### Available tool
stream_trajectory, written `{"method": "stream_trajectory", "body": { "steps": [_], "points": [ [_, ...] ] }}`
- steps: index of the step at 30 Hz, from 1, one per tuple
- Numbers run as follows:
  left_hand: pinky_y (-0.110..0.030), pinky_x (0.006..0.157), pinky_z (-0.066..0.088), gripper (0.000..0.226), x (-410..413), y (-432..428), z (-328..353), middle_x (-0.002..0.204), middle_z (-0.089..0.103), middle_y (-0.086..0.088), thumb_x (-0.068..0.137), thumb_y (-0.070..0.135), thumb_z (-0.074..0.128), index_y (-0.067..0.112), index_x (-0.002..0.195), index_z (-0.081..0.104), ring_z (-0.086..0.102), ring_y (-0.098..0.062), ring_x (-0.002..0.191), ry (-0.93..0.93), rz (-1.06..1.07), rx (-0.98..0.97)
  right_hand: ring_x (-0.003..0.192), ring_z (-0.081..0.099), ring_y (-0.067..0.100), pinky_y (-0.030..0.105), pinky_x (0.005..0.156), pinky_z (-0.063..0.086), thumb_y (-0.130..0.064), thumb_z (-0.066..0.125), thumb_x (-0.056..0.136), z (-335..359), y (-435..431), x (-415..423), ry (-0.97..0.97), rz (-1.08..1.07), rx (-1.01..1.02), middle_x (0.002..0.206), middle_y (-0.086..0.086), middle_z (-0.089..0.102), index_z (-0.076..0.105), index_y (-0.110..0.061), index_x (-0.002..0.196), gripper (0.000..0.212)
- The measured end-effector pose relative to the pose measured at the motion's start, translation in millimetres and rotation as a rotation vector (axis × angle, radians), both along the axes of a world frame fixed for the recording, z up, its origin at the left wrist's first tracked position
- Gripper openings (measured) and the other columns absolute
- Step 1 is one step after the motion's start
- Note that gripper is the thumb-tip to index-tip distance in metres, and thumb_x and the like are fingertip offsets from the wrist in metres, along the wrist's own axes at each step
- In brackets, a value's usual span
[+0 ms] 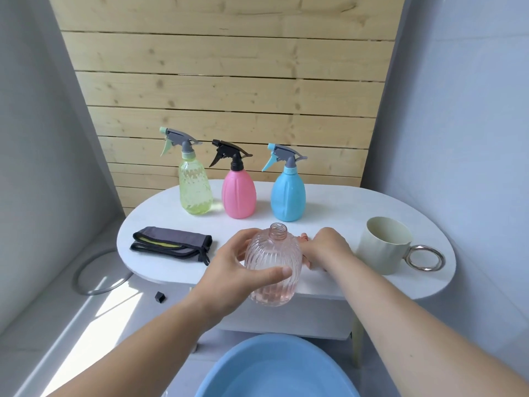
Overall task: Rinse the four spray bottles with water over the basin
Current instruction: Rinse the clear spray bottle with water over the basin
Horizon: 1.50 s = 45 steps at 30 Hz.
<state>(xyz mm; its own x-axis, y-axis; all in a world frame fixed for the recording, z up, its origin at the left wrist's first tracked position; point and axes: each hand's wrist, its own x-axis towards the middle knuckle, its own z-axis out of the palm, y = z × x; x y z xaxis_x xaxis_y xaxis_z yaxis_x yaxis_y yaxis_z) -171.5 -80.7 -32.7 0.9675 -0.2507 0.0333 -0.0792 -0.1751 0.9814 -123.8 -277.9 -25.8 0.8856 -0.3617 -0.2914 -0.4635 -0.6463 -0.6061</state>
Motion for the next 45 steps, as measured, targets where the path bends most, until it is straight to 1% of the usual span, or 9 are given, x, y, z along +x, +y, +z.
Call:
{"method": "stream_trajectory", "body": {
  "steps": [3,6,9,16,19,24,27,31,45],
  "points": [
    [-0.026,0.097,0.049,0.072,2,3,-1,0.114,0.076,0.018,0.056,0.038,0.096,0.034,0.121,0.065,0.068,-0.001,0.113,0.002,-0.007,-0.007,0.035,0.040,0.014,0.019,0.047,0.036,-0.026,0.063,0.063,3,2,3,0.041,0.002,0.043,0.041,-0.004,0.053,0.047,-0.018,0.050,0.022],
    [-0.026,0.097,0.050,0.070,2,3,-1,0.113,0.076,0.019,0.053,0.041,0.096,0.037,0.117,0.066,0.068,-0.002,0.112,0.002,-0.003,-0.019,0.045,0.044,0.014,0.023,0.049,0.036,-0.023,0.063,0.066,0,3,6,0.036,-0.006,-0.013,0.044,-0.006,0.052,0.048,-0.018,0.051,0.022],
    [-0.030,0.103,0.051,0.074,2,3,-4,0.114,0.075,0.019,0.051,0.045,0.096,0.037,0.118,0.066,0.067,-0.003,0.114,-0.007,0.010,-0.012,0.046,0.047,0.016,0.024,0.051,0.042,-0.021,0.060,0.068,-7,3,10,0.023,-0.016,-0.042,0.030,-0.005,0.048,0.050,-0.015,0.050,0.021],
    [-0.036,0.110,0.049,0.079,1,4,-6,0.117,0.074,0.019,0.049,0.051,0.096,0.037,0.121,0.065,0.066,-0.003,0.118,-0.017,0.026,0.007,0.050,0.059,0.019,0.027,0.050,0.042,-0.035,0.064,0.076,-15,-5,12,-0.146,-0.080,0.011,0.057,0.002,0.068,0.062,-0.011,0.077,0.024],
    [-0.036,0.109,0.050,0.078,1,3,-5,0.117,0.075,0.017,0.051,0.048,0.097,0.037,0.120,0.065,0.066,-0.004,0.118,-0.016,0.029,0.008,0.051,0.058,0.019,0.040,0.062,0.057,-0.033,0.057,0.094,-11,-8,12,-0.231,-0.076,0.251,0.064,0.006,0.074,0.071,-0.012,0.078,0.030],
    [-0.024,0.101,0.048,0.065,1,3,-1,0.112,0.072,0.028,0.054,0.044,0.096,0.042,0.111,0.064,0.065,0.004,0.113,-0.026,0.037,0.013,0.061,0.071,0.015,0.033,0.067,0.060,-0.028,0.060,0.099,38,-11,2,-0.480,-0.093,0.594,0.070,0.010,0.074,0.076,-0.018,0.092,0.020],
    [-0.020,0.097,0.046,0.063,3,-1,-1,0.109,0.072,0.031,0.057,0.040,0.097,0.043,0.110,0.065,0.064,0.009,0.110,-0.019,0.050,0.000,0.058,0.072,0.016,0.035,0.062,0.058,-0.026,0.055,0.102,69,-23,-2,-0.732,-0.128,0.541,0.061,-0.004,0.072,0.056,-0.016,0.096,0.011],
    [-0.021,0.097,0.047,0.065,10,-11,-2,0.110,0.073,0.026,0.061,0.033,0.100,0.039,0.116,0.065,0.064,0.008,0.110,-0.021,0.069,-0.019,0.066,0.073,0.016,0.033,0.061,0.061,-0.029,0.053,0.103,110,-37,-23,-0.924,-0.012,0.497,0.083,0.007,0.074,0.055,-0.019,0.104,0.010],
    [0.006,0.071,0.039,0.055,28,-33,-14,0.116,0.065,0.020,0.071,0.021,0.095,0.043,0.106,0.059,0.054,0.030,0.091,-0.027,0.110,-0.012,0.074,0.073,0.018,0.038,0.061,0.062,-0.019,0.053,0.103,143,-55,-47,-1.154,0.125,0.419,0.087,0.005,0.072,0.058,-0.029,0.111,0.013]
  ]
}}
